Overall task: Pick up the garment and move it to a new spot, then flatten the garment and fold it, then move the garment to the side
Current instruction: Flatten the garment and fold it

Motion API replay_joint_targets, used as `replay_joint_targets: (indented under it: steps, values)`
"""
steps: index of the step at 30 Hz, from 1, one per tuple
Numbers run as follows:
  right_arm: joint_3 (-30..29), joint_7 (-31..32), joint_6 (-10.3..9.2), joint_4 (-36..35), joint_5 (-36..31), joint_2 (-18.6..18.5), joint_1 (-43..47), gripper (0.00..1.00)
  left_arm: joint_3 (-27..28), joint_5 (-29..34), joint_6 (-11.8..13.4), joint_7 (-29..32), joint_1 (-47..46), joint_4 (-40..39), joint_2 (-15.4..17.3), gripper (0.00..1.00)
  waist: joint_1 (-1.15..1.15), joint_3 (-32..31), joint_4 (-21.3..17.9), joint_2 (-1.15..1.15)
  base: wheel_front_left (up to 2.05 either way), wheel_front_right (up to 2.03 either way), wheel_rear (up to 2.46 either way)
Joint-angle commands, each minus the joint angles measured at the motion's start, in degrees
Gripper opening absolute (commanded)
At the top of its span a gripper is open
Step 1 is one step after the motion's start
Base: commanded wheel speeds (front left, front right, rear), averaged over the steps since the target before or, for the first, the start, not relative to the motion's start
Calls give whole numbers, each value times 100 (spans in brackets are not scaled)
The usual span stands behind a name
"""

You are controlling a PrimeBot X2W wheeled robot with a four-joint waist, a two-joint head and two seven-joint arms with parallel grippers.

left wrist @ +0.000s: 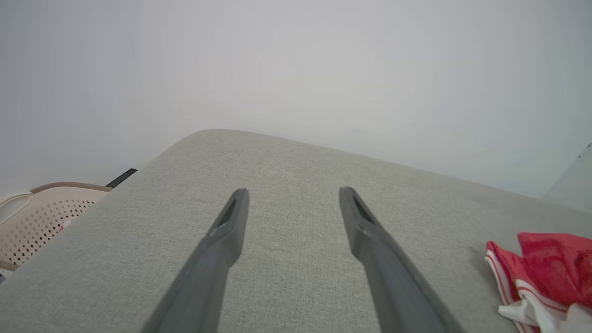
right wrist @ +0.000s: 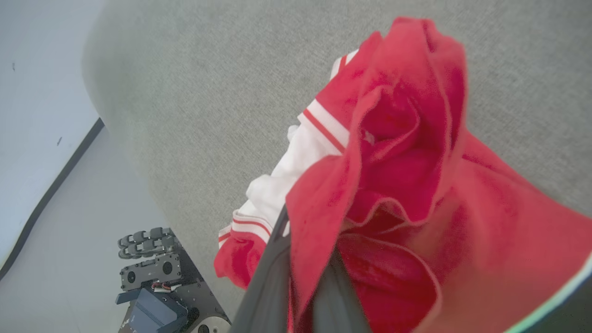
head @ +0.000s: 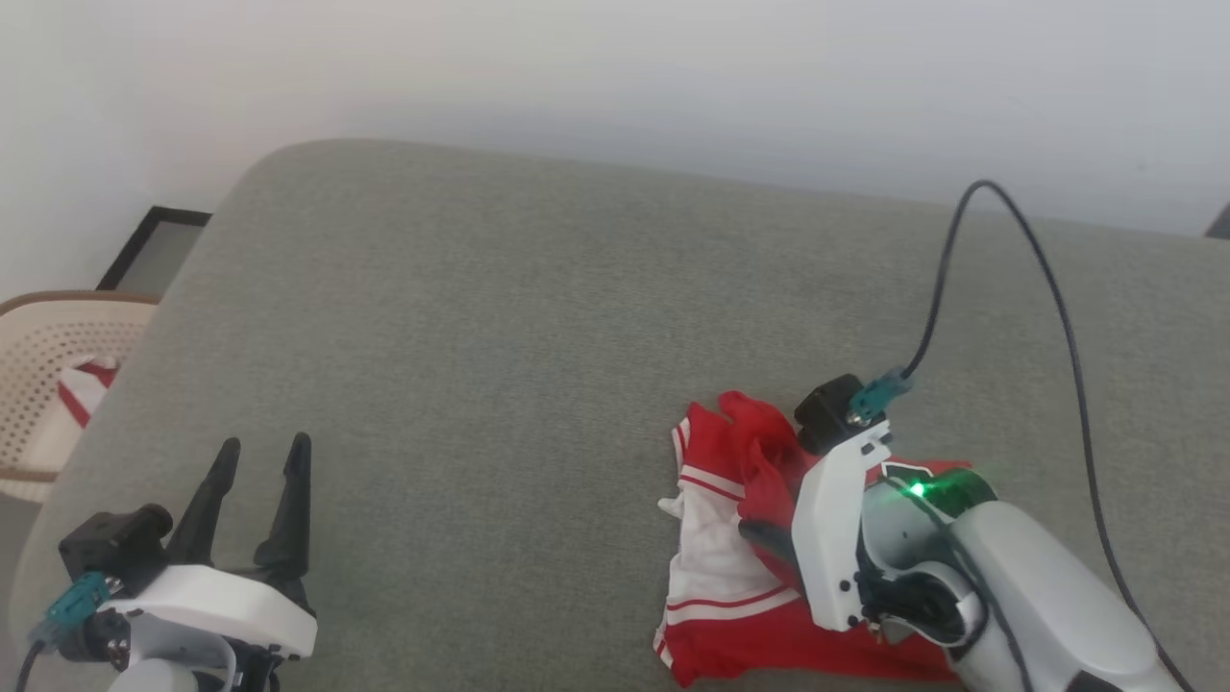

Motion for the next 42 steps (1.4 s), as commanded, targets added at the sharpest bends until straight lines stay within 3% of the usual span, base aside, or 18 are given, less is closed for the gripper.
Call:
replay_joint_targets:
  steps: [1,3,4,5,6,7,13,21,30,31,36,42]
  values:
    - [117,-150,3,227,-50,53,-112,0,-38,-31,-17,-21,-113,23,-9,100,0,-8,99,0,0,0,0]
    - [261,-346,3,574,-105,117,-230,0,-83,-55,-17,-21,-158,51,-16,100,0,-7,145,0,0,0,0]
    - [326,-428,3,738,-82,175,-272,8,-101,-64,-17,-21,-176,74,-7,100,0,-8,159,0,0,0,0]
    - [387,-518,3,892,-40,230,-315,22,-116,-75,-17,-21,-190,90,-1,100,0,-10,168,0,0,0,0]
    - [464,-592,3,998,-63,258,-371,67,-127,-99,-17,-21,-207,95,-4,100,0,-13,172,0,0,0,0]
    - [549,-633,3,1102,-38,279,-408,100,-132,-94,-17,-21,-216,105,11,100,0,-17,170,0,0,0,0]
    - [838,-877,3,1273,125,192,-649,100,30,-173,-17,-21,-44,90,70,100,0,-68,0,0,0,0,0]
    - [842,-1282,3,695,256,-265,-634,100,269,-113,-17,-21,201,-115,137,100,0,-152,-337,0,0,0,0]
    - [263,-2065,3,124,23,-825,-251,100,495,54,-18,-22,503,-286,193,100,0,-285,-746,0,0,0,0]
    - [37,-2424,3,-22,-82,-979,-37,100,560,113,-18,-21,584,-340,208,100,0,-305,-878,0,0,0,0]
    - [-198,-2807,3,-121,-232,-1116,149,100,627,121,-18,-22,660,-373,200,100,0,-324,-1001,0,0,0,0]
    - [-660,-3771,3,-142,-608,-1251,604,100,683,172,-17,-21,809,-437,206,100,0,-326,-1255,0,0,0,0]
